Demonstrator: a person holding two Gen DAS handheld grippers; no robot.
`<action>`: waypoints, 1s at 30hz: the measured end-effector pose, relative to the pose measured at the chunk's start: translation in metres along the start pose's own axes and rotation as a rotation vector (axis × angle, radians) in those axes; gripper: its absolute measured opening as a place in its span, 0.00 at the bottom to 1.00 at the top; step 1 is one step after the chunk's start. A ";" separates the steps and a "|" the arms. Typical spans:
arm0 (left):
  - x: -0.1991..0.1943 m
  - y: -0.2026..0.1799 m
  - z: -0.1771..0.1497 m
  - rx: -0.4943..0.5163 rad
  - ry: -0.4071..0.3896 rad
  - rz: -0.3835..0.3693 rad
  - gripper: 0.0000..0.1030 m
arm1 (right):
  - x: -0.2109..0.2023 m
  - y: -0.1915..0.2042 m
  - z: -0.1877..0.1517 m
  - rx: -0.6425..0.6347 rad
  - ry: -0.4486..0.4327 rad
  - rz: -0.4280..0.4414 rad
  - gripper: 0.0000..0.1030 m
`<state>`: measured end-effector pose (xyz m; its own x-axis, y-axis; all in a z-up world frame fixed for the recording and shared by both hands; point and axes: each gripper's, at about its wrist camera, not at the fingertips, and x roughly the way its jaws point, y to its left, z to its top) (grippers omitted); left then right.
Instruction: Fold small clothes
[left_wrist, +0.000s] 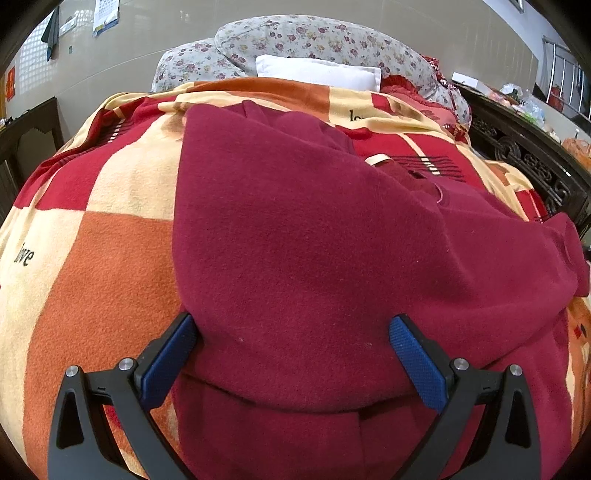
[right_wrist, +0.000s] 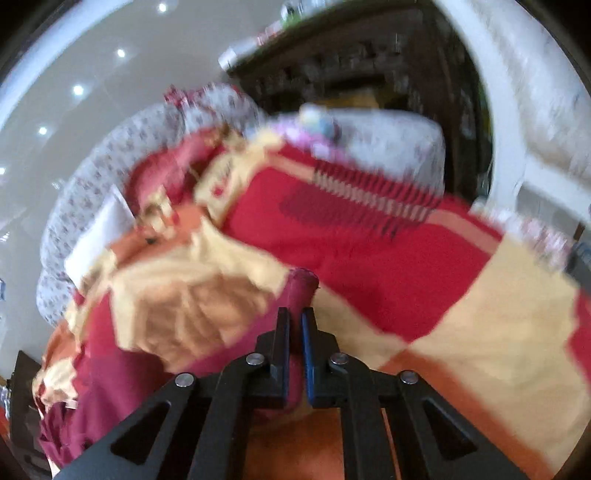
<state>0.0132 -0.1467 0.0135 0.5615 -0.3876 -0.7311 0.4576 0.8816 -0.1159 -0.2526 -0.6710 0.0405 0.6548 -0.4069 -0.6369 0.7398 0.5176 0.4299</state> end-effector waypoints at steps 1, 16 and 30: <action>-0.002 0.002 0.000 -0.006 -0.004 -0.014 1.00 | -0.023 0.000 0.009 -0.015 -0.048 -0.013 0.07; -0.051 0.061 0.017 -0.160 -0.142 -0.162 1.00 | -0.201 0.196 -0.008 -0.386 -0.171 0.488 0.07; -0.049 0.099 0.020 -0.331 -0.144 -0.362 1.00 | -0.035 0.371 -0.250 -0.638 0.439 0.694 0.12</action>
<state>0.0445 -0.0455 0.0515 0.5076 -0.6965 -0.5071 0.4102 0.7130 -0.5687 -0.0393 -0.2770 0.0622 0.6971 0.3763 -0.6103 -0.0813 0.8872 0.4542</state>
